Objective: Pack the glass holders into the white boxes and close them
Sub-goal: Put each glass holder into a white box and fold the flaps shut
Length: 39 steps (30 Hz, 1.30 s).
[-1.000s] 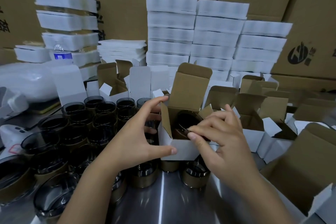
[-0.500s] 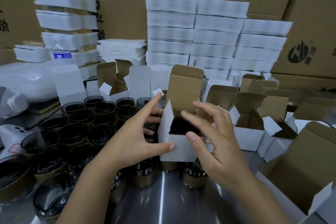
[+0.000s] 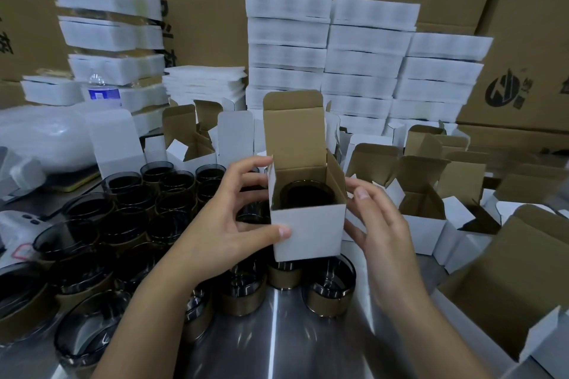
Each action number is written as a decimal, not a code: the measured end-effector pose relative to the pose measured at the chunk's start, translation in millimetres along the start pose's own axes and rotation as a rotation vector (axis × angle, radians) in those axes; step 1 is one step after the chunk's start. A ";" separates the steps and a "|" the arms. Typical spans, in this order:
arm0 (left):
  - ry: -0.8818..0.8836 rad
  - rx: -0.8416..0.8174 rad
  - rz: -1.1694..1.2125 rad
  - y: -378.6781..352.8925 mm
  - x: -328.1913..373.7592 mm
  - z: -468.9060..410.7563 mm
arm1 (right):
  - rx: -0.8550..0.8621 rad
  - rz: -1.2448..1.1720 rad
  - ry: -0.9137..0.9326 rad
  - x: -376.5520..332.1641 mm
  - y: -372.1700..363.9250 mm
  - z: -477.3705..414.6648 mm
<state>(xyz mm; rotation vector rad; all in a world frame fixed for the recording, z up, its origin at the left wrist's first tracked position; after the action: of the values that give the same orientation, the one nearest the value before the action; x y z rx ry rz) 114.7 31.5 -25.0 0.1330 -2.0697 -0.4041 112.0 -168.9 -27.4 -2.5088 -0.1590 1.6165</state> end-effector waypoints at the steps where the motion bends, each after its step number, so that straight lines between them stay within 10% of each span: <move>1: -0.005 -0.010 0.010 -0.3 0.3 0.1 | -0.031 -0.032 -0.027 -1.2 -1.5 0.5; 39: 0.096 -0.184 -0.060 -3.8 -1.2 1.2 | -0.150 -0.169 -0.237 3.1 0.7 -5.4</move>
<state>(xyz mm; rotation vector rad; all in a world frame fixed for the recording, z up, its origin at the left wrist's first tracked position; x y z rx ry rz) 114.0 28.5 -27.8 0.1025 -1.9279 -0.6108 118.2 -169.4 -28.0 -2.3217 -0.5242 1.8875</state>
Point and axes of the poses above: each hand's wrist, its own z-axis away from the middle knuckle, its own y-axis out of the back of the hand, x = y × z, the point moved 1 cm from there along -z, towards the middle knuckle, and after that the axes turned 10 degrees about -z, right-handed, at the moved point
